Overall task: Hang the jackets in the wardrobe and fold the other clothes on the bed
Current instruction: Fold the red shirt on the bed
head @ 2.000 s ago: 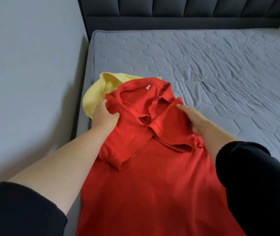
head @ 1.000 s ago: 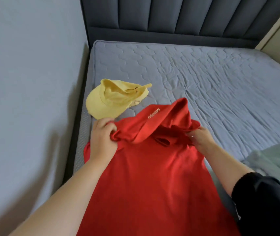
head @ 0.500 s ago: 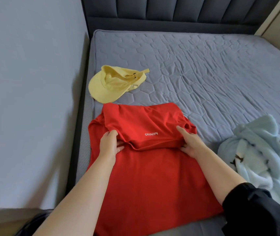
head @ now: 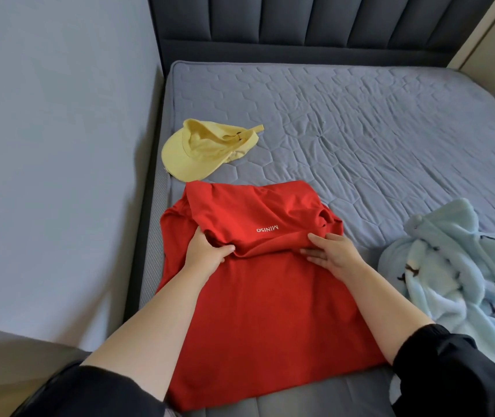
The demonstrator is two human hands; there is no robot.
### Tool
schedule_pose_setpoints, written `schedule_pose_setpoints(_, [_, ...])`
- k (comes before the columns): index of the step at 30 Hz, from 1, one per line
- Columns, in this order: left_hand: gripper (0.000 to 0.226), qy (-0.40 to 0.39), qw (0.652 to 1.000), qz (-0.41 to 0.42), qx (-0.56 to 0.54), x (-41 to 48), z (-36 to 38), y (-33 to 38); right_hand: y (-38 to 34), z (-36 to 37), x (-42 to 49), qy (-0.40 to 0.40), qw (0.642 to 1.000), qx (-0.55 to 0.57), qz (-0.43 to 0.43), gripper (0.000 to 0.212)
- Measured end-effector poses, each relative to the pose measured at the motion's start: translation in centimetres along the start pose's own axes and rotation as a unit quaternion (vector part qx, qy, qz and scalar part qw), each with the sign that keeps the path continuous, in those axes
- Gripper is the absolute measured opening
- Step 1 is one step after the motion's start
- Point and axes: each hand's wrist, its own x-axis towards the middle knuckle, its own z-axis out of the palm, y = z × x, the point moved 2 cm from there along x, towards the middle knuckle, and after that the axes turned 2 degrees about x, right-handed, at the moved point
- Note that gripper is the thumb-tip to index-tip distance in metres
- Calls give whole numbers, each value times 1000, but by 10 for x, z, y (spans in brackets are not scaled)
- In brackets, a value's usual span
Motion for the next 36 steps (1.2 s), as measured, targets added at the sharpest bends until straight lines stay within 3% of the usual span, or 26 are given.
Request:
schedule_pose_setpoints(5, [40,0,999,-29,20,8,-3,8,0,1,-3,18,998,-41,37,13])
schedule_pose_setpoints(7, [19,47,994,23,101,-1,-12,12,2,0,-2,66,988,-136,-13,19])
schedule_pose_setpoints(8, [19,92,976,91,176,-7,-16,12,1,-3,-2,113,969,-204,-76,24])
schedule_pose_setpoints(10, [30,152,905,271,290,-23,-17,11,-4,-6,-4,158,912,-300,-232,35])
schedule_pose_setpoints(12, [15,105,823,426,360,-32,-11,12,-6,-4,-4,111,860,-373,-331,39])
schedule_pose_setpoints(13, [20,57,786,455,414,-30,-5,9,-4,-2,-1,83,838,-420,-338,36])
schedule_pose_setpoints(15, [35,-27,753,409,515,-22,2,4,0,0,5,59,806,-499,-312,25])
schedule_pose_setpoints(19, [21,-36,777,342,527,-4,5,9,-1,-2,12,69,807,-516,-279,6])
schedule_pose_setpoints(20, [20,-38,789,335,514,-1,5,13,-2,-2,14,69,813,-510,-272,6])
schedule_pose_setpoints(23, [23,-22,865,252,433,10,-4,25,-6,-5,20,70,844,-473,-243,13])
schedule_pose_setpoints(25, [23,-11,885,197,423,16,-12,29,-8,-5,22,76,852,-464,-233,18])
schedule_pose_setpoints(27, [18,-4,853,180,491,13,-16,35,-6,-2,19,85,836,-492,-227,25])
schedule_pose_setpoints(30, [19,27,711,354,607,-3,-3,45,-5,8,9,132,763,-548,-317,25])
schedule_pose_setpoints(31, [22,37,682,413,602,-9,4,47,-7,12,4,147,738,-540,-376,23])
schedule_pose_setpoints(34, [18,41,675,480,559,-9,23,51,-8,30,-1,137,660,-532,-511,28])
schedule_pose_setpoints(36, [42,-10,686,408,602,1,30,44,1,41,8,68,629,-603,-486,45])
